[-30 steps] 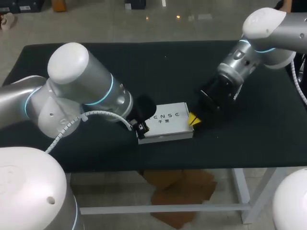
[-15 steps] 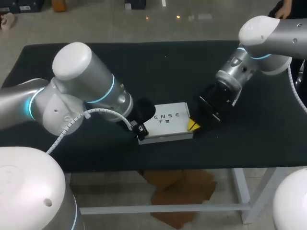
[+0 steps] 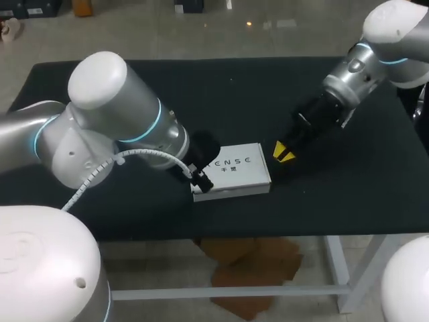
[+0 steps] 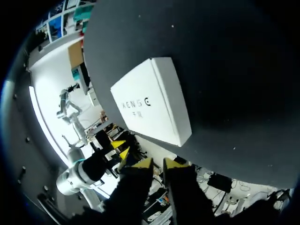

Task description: Assemble the packaging by folding the flat box into shape, placing the metal phone stand inside, and closing the box properly

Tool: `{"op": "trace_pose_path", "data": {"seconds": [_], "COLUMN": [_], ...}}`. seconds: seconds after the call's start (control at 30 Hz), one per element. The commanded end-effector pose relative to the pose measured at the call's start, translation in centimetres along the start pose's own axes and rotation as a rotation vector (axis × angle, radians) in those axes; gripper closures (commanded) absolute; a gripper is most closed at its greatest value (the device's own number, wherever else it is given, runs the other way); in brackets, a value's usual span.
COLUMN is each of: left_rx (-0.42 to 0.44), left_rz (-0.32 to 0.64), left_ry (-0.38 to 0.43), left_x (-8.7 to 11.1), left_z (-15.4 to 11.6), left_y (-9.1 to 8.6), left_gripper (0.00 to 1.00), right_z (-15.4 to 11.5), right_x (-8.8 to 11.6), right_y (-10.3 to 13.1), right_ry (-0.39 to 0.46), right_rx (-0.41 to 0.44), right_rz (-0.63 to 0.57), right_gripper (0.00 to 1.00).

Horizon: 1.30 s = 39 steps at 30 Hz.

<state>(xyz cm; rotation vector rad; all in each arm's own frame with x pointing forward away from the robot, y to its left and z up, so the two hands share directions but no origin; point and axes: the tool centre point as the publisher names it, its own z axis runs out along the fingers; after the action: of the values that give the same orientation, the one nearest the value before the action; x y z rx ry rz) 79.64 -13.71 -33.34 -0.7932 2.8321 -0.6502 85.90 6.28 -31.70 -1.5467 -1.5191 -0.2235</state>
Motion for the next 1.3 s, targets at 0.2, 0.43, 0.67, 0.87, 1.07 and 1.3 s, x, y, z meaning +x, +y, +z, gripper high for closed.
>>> {"op": "trace_pose_path", "data": {"seconds": [0.2, 0.43, 0.67, 0.87, 1.07, 1.3], "left_rx": [-0.037, -0.108, -0.108, -0.139, -0.155, -0.178], "left_rz": [-0.163, -0.291, -0.291, -0.411, -0.548, -0.618], "left_ry": [0.000, -0.116, -0.116, -0.113, -0.081, -0.077], "left_x": [2.8, 4.0, 4.0, 4.6, 6.2, 8.1], "left_z": [-3.6, -3.6, -3.6, -2.8, -1.9, -0.4], "left_y": [-0.4, -0.5, -0.5, -1.0, -0.9, -1.0], "left_gripper": [0.00, 0.00, 0.00, 0.00, 0.00, 0.00], "right_z": [-4.8, -7.8, -7.8, -7.8, -9.5, -10.3], "right_x": [1.0, 0.5, 0.5, -0.7, -3.3, -4.0], "right_y": [-2.4, -2.7, -2.7, -2.2, -1.3, -1.3], "right_ry": [-0.055, -0.112, -0.112, -0.185, -0.267, -0.467], "right_rx": [-0.322, -0.381, -0.381, -0.485, -0.639, -0.683], "right_rz": [-0.106, -0.175, -0.175, -0.228, -0.441, -0.648], "right_gripper": [0.00, 0.00, 0.00, 0.00, 0.00, 0.00]}}
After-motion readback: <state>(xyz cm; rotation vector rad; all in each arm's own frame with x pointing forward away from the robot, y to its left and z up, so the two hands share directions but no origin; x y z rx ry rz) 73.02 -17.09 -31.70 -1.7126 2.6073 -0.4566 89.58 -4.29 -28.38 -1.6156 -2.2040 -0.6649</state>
